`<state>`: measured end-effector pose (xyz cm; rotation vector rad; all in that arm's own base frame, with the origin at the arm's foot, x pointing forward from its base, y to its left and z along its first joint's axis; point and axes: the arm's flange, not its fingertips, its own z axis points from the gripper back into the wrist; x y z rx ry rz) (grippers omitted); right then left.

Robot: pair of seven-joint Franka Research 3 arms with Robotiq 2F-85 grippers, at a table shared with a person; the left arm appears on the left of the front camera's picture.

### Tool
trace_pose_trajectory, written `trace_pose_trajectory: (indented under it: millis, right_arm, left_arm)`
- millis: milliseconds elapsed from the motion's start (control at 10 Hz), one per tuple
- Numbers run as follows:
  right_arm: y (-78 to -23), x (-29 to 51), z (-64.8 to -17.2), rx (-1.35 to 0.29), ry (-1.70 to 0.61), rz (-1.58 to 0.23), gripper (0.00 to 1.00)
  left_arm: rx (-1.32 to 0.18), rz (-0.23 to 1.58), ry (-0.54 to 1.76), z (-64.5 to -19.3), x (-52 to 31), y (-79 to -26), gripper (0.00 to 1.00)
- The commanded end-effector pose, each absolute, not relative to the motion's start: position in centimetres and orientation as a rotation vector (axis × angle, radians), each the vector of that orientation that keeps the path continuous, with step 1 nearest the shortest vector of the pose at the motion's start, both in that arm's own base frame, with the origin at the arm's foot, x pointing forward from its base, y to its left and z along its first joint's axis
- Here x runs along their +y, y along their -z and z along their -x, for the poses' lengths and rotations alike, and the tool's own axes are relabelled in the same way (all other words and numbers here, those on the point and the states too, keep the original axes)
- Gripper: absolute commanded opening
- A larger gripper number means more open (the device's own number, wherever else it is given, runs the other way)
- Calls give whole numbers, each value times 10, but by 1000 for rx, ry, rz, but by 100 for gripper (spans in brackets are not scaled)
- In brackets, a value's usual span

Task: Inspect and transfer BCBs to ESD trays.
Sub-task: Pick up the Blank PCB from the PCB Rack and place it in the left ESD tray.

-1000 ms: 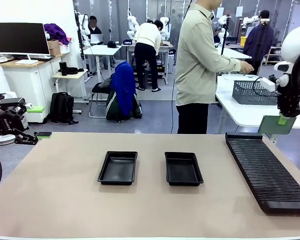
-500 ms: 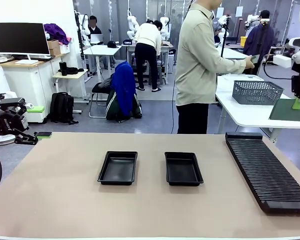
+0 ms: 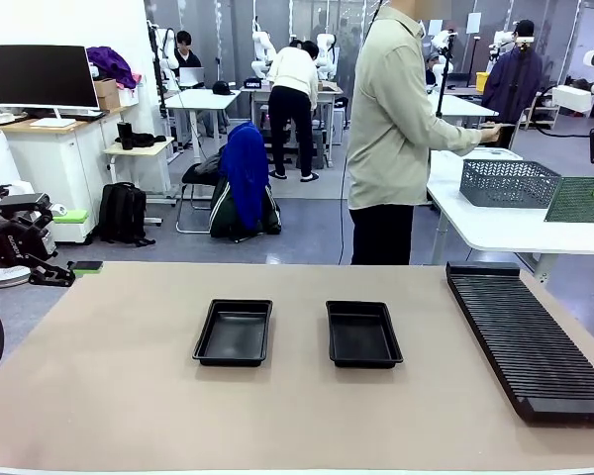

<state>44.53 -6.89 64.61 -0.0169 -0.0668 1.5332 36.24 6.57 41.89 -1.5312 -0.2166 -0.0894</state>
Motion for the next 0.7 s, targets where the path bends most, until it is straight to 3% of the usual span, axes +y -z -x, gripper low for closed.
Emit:
trace_pose_trajectory:
  millis: [0, 600]
  right_arm:
    - [-647, -73, -443, -32, -1512, 17, 0]
    - [-646, -69, -445, -67, -1533, 17, 0]
  left_arm:
    - [-222, 1526, 87, -361, 66, -419, 100]
    - [-222, 1526, 87, -361, 66, -419, 100]
